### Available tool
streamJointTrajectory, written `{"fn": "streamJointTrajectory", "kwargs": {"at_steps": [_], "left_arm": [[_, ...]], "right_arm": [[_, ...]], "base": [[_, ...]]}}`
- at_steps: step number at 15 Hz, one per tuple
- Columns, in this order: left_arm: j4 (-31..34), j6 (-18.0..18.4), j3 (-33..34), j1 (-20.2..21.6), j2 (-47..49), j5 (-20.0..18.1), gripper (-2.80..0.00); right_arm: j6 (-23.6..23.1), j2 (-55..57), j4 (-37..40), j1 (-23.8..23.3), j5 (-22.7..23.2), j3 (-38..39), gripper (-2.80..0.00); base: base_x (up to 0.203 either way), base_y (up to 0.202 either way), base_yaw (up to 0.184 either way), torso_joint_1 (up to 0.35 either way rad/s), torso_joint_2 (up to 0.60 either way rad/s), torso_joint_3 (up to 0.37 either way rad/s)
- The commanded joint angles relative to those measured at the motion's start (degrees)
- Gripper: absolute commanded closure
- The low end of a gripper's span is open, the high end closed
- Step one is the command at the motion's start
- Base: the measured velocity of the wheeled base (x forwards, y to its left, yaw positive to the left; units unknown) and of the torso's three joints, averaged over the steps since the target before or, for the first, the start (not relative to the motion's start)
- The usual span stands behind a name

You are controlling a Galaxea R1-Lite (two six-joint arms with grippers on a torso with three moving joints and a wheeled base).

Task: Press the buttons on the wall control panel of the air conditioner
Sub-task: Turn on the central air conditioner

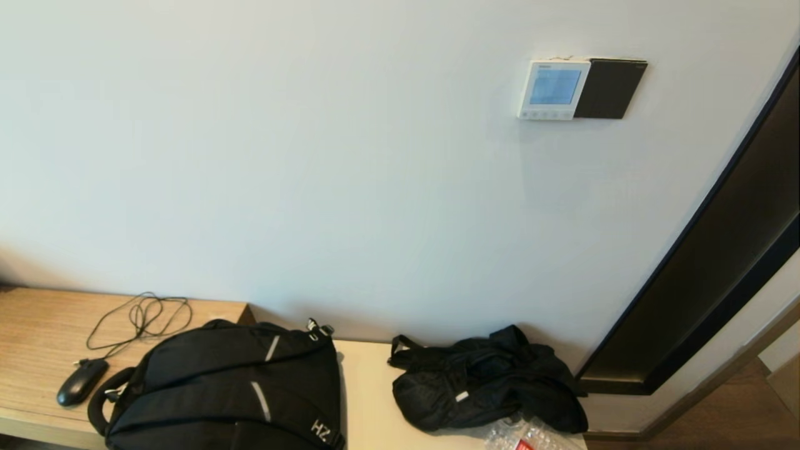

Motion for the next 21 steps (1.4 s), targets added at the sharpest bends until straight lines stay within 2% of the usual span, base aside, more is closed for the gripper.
{"fn": "streamJointTrajectory", "kwargs": {"at_steps": [1, 16, 21], "left_arm": [[0.01, -0.09, 0.02, 0.01, -0.02, 0.02, 0.0], [0.01, -0.07, 0.03, 0.01, -0.02, 0.02, 0.0], [0.01, -0.09, 0.05, 0.01, -0.02, 0.02, 0.0]], "right_arm": [[-0.09, 0.0, -0.03, 0.01, -0.04, 0.18, 0.0], [-0.71, -0.09, -0.78, 0.04, -0.12, -0.05, 0.0], [-0.96, 1.97, 2.32, 0.1, -0.13, -8.85, 0.0]], "base": [[0.0, 0.0, 0.0, 0.0, 0.0, 0.0], [0.0, 0.0, 0.0, 0.0, 0.0, 0.0], [0.0, 0.0, 0.0, 0.0, 0.0, 0.0]]}}
